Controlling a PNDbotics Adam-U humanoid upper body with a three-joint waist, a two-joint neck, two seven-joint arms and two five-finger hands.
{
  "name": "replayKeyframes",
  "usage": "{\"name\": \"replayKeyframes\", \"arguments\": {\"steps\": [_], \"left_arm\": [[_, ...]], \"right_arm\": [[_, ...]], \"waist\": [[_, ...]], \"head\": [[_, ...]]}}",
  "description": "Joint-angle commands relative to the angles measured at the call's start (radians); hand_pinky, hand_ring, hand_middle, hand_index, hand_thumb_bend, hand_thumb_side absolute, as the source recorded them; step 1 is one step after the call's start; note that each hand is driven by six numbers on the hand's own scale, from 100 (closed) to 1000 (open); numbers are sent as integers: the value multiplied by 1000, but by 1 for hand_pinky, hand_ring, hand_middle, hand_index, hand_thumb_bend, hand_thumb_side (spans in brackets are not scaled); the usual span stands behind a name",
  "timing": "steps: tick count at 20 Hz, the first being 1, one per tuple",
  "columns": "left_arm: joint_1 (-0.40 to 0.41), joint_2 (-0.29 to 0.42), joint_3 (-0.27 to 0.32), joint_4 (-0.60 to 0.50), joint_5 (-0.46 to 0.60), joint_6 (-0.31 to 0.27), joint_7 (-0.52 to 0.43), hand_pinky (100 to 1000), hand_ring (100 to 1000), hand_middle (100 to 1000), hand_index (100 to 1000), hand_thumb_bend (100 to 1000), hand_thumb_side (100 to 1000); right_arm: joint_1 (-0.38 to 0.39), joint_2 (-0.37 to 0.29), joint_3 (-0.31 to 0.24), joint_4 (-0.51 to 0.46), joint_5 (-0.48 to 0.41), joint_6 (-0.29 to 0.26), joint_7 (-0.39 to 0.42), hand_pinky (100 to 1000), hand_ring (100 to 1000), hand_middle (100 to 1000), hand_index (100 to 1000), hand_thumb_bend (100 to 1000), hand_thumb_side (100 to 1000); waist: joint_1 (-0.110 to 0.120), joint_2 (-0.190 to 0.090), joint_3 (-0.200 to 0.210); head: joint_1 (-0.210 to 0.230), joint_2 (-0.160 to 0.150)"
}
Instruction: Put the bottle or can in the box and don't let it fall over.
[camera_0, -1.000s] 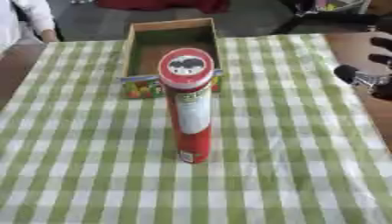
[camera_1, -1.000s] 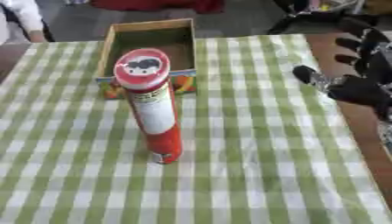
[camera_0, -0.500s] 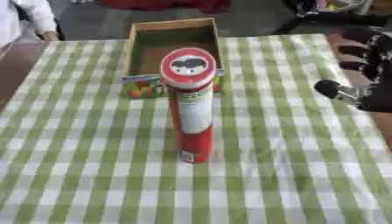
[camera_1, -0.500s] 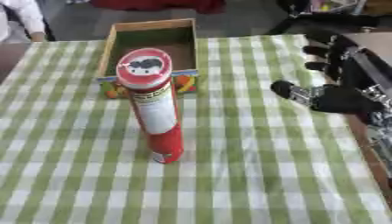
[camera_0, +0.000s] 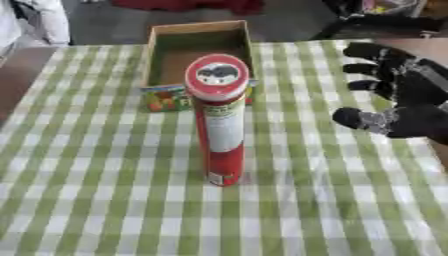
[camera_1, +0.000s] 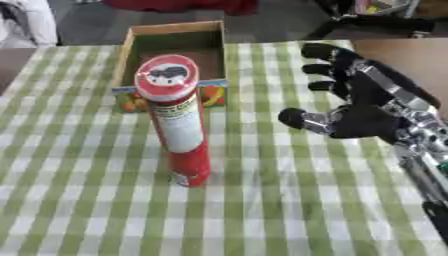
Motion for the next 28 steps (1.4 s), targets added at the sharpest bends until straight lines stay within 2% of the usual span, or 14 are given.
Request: {"name": "replayKeyframes", "arguments": {"steps": [1, 11, 20, 28], "left_arm": [[-13, 13, 2, -14, 6, 2, -2, 856, 878, 779, 796, 738, 676], [-14, 10, -3, -12, 6, 6, -10, 856, 880, 781, 793, 737, 678], [-13, 6, -6, -12, 5, 7, -16, 855, 880, 781, 791, 736, 679], [-11, 2, -9, -11, 7, 8, -20, 854, 881, 781, 789, 734, 680]], "right_arm": [[-24, 8, 23, -4, -12, 18, 24, 887, 946, 965, 948, 655, 225], [-45, 80, 103, 44, 10, 58, 61, 889, 948, 968, 952, 670, 236], [-71, 141, 137, 82, 55, 57, 59, 890, 948, 969, 953, 677, 253], [-93, 192, 159, 105, 75, 52, 91, 890, 949, 969, 952, 677, 264]], "waist": [[-1, -15, 2], [-3, -14, 6], [-1, -13, 5], [3, -8, 4]], "head": [[-5, 2], [-16, 5], [-29, 1], [-46, 3]]}}
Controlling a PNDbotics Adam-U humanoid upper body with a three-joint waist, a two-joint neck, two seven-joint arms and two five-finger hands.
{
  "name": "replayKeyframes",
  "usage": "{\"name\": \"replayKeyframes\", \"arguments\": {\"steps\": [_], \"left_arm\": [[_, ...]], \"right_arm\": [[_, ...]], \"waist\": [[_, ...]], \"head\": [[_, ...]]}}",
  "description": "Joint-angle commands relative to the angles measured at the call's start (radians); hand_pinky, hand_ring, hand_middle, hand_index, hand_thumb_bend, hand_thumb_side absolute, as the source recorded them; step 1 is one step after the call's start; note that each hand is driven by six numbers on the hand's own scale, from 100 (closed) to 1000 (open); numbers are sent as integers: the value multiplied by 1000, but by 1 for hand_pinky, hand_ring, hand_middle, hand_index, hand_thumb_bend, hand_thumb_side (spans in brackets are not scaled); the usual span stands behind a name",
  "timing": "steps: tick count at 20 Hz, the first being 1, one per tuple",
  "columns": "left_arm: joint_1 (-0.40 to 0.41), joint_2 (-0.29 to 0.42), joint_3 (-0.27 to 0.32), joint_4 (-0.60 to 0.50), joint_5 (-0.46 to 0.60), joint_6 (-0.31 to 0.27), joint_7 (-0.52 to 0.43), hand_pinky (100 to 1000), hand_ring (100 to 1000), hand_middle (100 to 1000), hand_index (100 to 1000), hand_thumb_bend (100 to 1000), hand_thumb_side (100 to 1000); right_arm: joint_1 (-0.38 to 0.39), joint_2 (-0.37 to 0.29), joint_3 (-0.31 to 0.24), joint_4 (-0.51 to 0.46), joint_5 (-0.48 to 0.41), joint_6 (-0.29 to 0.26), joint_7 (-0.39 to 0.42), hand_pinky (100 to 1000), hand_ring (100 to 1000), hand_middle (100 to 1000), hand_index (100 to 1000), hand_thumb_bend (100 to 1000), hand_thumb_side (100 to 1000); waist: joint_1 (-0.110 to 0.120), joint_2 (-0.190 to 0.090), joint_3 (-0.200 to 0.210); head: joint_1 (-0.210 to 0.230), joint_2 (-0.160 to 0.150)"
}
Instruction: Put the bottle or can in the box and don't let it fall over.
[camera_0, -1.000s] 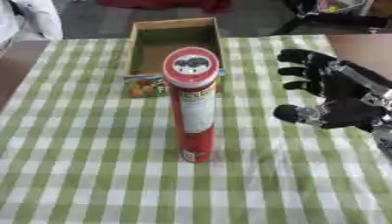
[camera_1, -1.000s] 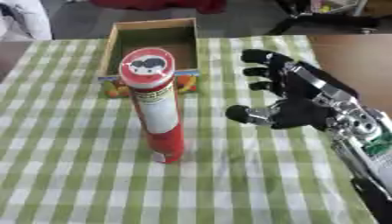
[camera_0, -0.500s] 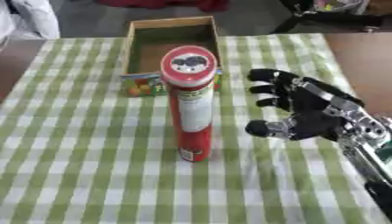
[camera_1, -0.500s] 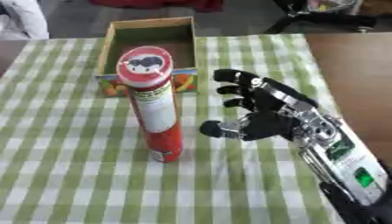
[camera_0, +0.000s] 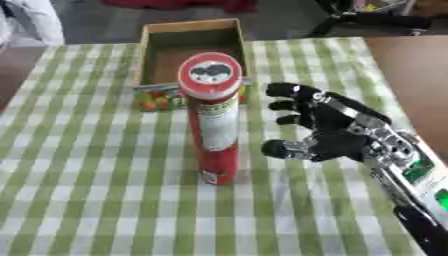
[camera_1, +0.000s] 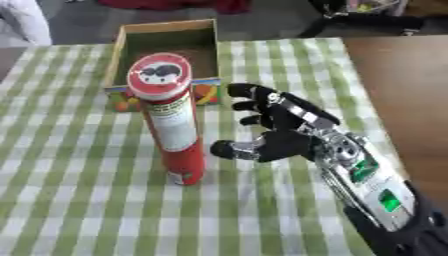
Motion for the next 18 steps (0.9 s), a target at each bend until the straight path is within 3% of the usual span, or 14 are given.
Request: {"name": "replayKeyframes", "arguments": {"steps": [1, 18], "left_arm": [[-9, 14, 4, -11, 6, -3, -5, 854, 881, 781, 789, 734, 680], [-9, 12, 3, -11, 7, -3, -7, 854, 882, 782, 789, 725, 685]], "right_arm": [[-23, 12, 5, -3, 6, -2, 20, 890, 948, 969, 952, 676, 263], [-75, 48, 41, -32, -45, 44, 98, 895, 952, 971, 951, 679, 280]], "waist": [[3, -9, -1], [-6, -6, 7]], "head": [[-6, -1], [-5, -1]]}}
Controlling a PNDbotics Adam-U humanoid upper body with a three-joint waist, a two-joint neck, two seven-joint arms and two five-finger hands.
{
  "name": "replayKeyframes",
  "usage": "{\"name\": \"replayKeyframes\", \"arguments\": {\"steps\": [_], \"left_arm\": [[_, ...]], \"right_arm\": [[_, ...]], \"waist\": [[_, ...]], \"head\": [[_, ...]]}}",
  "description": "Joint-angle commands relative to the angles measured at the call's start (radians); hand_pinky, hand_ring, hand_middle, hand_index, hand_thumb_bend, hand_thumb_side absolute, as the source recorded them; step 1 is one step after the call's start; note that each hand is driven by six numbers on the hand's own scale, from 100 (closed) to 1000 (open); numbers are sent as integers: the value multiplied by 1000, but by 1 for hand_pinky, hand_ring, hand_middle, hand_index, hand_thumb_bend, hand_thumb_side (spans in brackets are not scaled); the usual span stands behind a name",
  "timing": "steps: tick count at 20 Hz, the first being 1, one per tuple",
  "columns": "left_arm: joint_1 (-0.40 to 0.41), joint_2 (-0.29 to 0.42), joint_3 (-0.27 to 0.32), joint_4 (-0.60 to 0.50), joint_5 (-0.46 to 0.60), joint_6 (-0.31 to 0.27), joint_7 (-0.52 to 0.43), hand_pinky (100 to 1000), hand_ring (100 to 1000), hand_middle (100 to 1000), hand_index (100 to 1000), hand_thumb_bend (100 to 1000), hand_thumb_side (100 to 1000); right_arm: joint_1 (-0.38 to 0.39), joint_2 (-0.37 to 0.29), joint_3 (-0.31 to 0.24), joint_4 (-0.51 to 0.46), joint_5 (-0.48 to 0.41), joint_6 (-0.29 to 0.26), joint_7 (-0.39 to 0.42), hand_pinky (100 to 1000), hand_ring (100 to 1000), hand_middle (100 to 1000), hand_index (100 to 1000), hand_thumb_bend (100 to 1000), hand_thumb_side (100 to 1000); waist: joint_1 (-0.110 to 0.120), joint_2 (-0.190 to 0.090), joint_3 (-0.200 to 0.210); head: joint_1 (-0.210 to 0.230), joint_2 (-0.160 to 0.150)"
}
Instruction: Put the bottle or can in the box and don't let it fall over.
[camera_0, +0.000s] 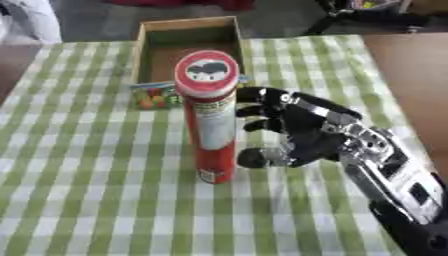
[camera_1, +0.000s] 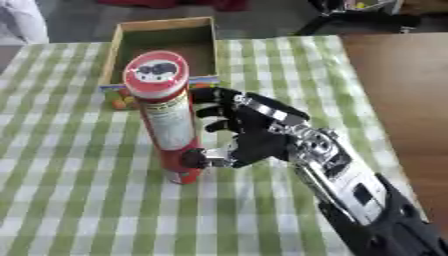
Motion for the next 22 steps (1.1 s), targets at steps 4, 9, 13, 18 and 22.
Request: {"name": "replayKeyframes", "arguments": {"steps": [4, 9, 13, 18, 22], "left_arm": [[-9, 14, 2, -12, 3, -1, -5, 854, 881, 783, 788, 719, 688], [-8, 12, 2, -12, 2, -1, -6, 854, 880, 783, 788, 715, 691], [-9, 11, 1, -13, -2, -2, -10, 855, 881, 784, 788, 714, 693], [-9, 10, -1, -15, -7, -1, -18, 855, 881, 785, 787, 713, 695], [-11, 9, -2, -15, -7, 0, -22, 855, 881, 785, 786, 714, 695]], "right_arm": [[-27, 16, -1, 5, 7, 4, -6, 894, 951, 971, 947, 680, 281], [-41, 36, -3, 36, 17, -2, -27, 893, 950, 970, 946, 679, 279], [-49, 49, -5, 65, 36, -12, -48, 894, 950, 970, 943, 679, 276], [-62, 62, -6, 98, 67, -31, -62, 895, 950, 971, 943, 679, 282], [-73, 74, -2, 115, 67, -37, -56, 896, 951, 973, 942, 682, 294]], "waist": [[0, -7, 6], [1, -4, 9], [1, -1, 10], [2, 5, 12], [3, 7, 14]], "head": [[-2, -8], [-5, -11], [-7, -15], [-9, -19], [-12, -22]]}}
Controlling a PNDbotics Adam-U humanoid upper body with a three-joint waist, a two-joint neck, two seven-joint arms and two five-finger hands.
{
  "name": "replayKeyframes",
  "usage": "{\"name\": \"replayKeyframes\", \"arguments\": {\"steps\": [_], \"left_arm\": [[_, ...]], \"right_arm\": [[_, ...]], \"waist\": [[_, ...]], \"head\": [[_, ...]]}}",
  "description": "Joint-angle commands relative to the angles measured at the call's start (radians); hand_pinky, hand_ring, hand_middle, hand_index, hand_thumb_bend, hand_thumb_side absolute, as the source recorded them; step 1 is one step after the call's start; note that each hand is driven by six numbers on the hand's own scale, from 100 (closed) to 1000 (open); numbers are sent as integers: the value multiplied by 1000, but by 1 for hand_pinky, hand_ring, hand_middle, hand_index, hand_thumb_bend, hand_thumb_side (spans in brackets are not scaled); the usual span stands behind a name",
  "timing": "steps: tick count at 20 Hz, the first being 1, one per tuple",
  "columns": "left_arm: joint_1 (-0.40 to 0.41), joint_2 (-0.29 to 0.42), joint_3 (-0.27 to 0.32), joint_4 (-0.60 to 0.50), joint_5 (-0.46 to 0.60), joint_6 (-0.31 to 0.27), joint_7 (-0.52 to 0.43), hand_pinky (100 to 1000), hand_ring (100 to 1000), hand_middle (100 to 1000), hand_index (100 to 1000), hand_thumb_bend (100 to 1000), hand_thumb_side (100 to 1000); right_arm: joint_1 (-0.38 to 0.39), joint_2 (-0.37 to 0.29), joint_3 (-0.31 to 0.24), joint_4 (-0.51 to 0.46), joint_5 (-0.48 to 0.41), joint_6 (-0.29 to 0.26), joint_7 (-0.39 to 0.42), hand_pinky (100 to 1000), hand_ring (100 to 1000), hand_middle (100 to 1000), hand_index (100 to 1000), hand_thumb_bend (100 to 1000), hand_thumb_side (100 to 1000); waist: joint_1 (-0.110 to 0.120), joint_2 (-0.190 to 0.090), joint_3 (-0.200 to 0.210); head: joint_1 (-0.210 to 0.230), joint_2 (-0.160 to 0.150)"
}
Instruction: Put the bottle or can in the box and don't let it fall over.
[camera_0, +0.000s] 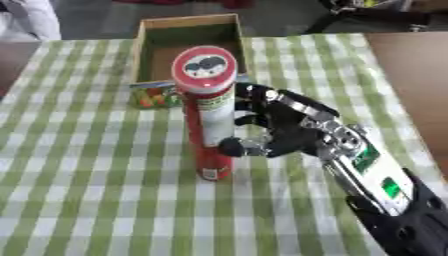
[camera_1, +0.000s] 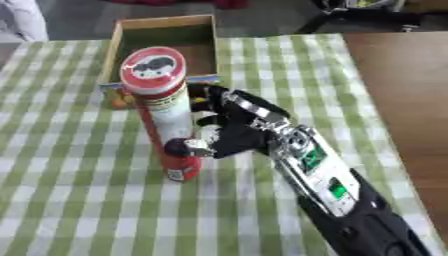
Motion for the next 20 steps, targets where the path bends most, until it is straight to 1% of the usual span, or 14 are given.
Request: {"name": "replayKeyframes", "arguments": {"steps": [1, 7, 12, 16, 20], "left_arm": [[-12, 17, 4, -15, -2, -1, -6, 855, 882, 785, 786, 714, 695], [-14, 15, 3, -15, -1, 1, -8, 855, 882, 785, 785, 712, 695], [-17, 14, 2, -15, 0, 2, -10, 856, 882, 786, 785, 708, 697], [-17, 12, 2, -15, 0, 4, -11, 856, 882, 786, 785, 708, 697], [-18, 11, 2, -16, 0, 4, -12, 856, 882, 786, 785, 705, 699]], "right_arm": [[-22, 6, 0, 2, 3, -7, 6, 896, 951, 974, 942, 684, 299], [-36, 20, 2, 13, 3, -10, 16, 897, 953, 979, 937, 701, 323], [-46, 34, 1, 28, 11, -14, 18, 894, 951, 974, 928, 712, 323], [-51, 40, 1, 39, 18, -18, 20, 893, 949, 972, 925, 703, 310], [-59, 46, 2, 54, 35, -17, 21, 890, 945, 968, 923, 673, 276]], "waist": [[3, -11, 4], [2, -7, 8], [2, -3, 13], [0, -1, 16], [-1, -1, 17]], "head": [[-3, -13], [-6, -18], [-6, -21], [-7, -22], [-7, -23]]}}
